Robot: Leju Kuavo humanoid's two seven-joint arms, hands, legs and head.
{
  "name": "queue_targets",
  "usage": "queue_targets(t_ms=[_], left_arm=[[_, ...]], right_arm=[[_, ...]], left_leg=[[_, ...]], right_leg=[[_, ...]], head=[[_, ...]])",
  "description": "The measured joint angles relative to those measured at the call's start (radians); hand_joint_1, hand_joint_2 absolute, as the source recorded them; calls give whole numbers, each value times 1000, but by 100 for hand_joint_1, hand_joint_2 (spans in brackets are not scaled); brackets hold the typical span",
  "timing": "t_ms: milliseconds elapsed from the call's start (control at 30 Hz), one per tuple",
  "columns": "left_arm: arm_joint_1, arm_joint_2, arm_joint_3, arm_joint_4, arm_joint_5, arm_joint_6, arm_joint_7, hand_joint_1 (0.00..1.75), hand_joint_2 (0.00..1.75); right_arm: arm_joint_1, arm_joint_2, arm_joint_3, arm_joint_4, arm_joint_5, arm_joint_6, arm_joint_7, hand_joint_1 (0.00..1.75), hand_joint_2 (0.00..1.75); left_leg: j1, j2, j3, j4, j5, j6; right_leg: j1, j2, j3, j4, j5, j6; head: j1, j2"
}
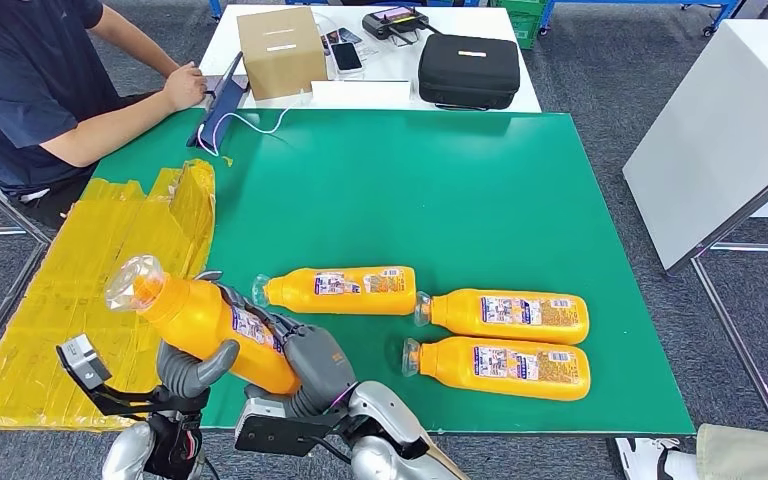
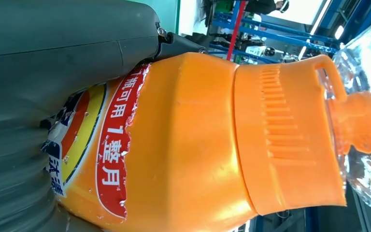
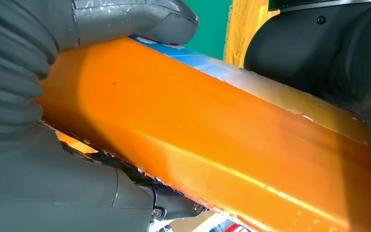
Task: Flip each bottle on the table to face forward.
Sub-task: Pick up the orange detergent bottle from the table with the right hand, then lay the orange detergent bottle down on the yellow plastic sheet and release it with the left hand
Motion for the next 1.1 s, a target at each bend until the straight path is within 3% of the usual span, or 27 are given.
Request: queue_targets(t_ms=[33,133,167,233,367,467,567,633,767,933,1100], left_arm=[[0,0,0,0,-3,-1,-4,175,175],[1,2,0,-3,-48,16,-34,175,175],[0,3,0,-8,-87,39,-50,175,175],[-6,4,8,-26,-237,144,-93,175,175],[-50,24,86,-53,-768,553,-166,175,175],[-64,54,154,-42,-1232,877,-142,175,175],[-62,81,190,0,-1496,1051,-73,175,175],[-61,94,201,24,-1561,1083,-44,175,175],[-60,110,215,63,-1624,1094,-10,175,175],[-69,128,204,140,-1738,1087,68,175,175],[-97,178,138,240,-1784,987,105,175,175]], right_arm=[[2,0,-1,0,4,-5,2,166,175],[12,-4,-4,-14,42,-34,22,35,44],[17,-7,-5,-23,71,-52,43,0,0],[24,-20,-11,-49,151,-92,114,0,0],[33,-88,-84,-157,201,-72,222,0,0],[27,-154,-175,-236,157,-3,213,0,0],[24,-208,-237,-295,134,36,199,0,0],[21,-229,-255,-317,130,45,197,0,0],[16,-258,-276,-346,128,51,202,0,175],[0,-284,-285,-353,118,52,224,0,175],[-24,-301,-302,-347,97,71,231,0,175]], left_leg=[[0,0,0,0,0,0],[0,0,0,0,0,0],[0,0,0,0,0,0],[0,-1,0,0,0,0],[0,-1,-1,0,0,0],[0,-1,0,0,0,0],[0,-2,0,0,1,0],[0,-1,0,0,0,0],[0,-1,-1,0,0,0],[0,-1,-1,0,0,0],[0,-1,-1,0,0,0]], right_leg=[[0,0,0,0,0,0],[0,0,0,0,0,0],[0,0,0,0,0,0],[0,0,0,0,0,0],[0,0,1,0,1,0],[0,0,1,0,1,0],[0,0,2,0,1,1],[0,0,2,0,1,1],[0,0,1,0,1,1],[0,0,1,0,1,1],[0,0,1,0,1,1]], head=[[0,0],[0,0],[0,0],[0,0],[0,0],[0,0],[1,0],[0,0],[0,0],[0,0],[0,0]])
